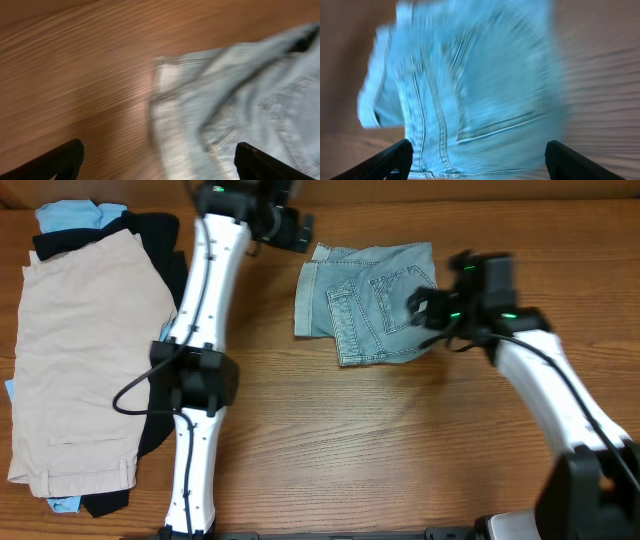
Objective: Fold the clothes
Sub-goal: 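Lower the jeans onto the table and open the left gripper, then grasp the jeans with the right gripper and drag them rightward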
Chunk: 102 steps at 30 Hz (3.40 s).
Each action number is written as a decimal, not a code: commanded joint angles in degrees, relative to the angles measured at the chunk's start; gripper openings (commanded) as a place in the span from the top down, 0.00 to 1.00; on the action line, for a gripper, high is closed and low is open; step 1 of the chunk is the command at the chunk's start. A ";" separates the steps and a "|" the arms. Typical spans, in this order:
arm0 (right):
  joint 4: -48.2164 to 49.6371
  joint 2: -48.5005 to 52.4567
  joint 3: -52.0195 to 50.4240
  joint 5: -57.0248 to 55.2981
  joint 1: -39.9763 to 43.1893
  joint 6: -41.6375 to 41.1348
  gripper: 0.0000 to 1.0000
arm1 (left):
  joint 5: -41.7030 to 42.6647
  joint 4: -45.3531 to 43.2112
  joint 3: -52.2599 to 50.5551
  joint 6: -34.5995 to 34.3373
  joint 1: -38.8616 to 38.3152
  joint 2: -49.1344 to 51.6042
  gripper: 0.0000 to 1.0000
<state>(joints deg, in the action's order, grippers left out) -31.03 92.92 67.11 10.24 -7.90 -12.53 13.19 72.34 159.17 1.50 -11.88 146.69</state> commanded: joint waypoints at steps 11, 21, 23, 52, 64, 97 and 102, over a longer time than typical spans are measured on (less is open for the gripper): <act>-1.11 13.64 1.20 -22.45 -7.08 -10.54 0.14 | -0.13 1.16 0.94 -1.68 1.68 -0.17 0.00; -5.51 13.55 1.33 -24.79 2.21 -10.97 0.13 | -0.11 1.03 -1.77 -1.66 1.09 -0.11 0.00; -5.99 13.11 2.80 -21.33 3.17 -7.28 0.13 | -0.11 0.52 -3.04 -0.98 0.94 -0.11 0.00; -12.31 26.60 18.45 -26.23 -16.59 2.12 0.25 | -0.33 -3.89 -6.88 -0.20 3.72 -0.09 0.00; -12.63 25.22 19.02 -30.45 -16.00 1.18 0.88 | -0.63 -3.54 -6.88 -0.20 3.72 -0.09 0.00; -22.84 3.39 13.35 -12.66 39.58 -4.26 0.73 | 2.95 -5.49 -6.88 12.09 0.04 -0.11 0.00; -21.22 7.45 12.72 -9.44 44.33 -2.71 0.44 | 2.93 -5.51 -6.88 13.99 -0.55 -0.11 0.00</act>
<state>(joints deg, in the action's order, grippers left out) -53.43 98.76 80.09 -2.81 34.20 -16.49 15.00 67.05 152.59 12.53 -11.94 146.71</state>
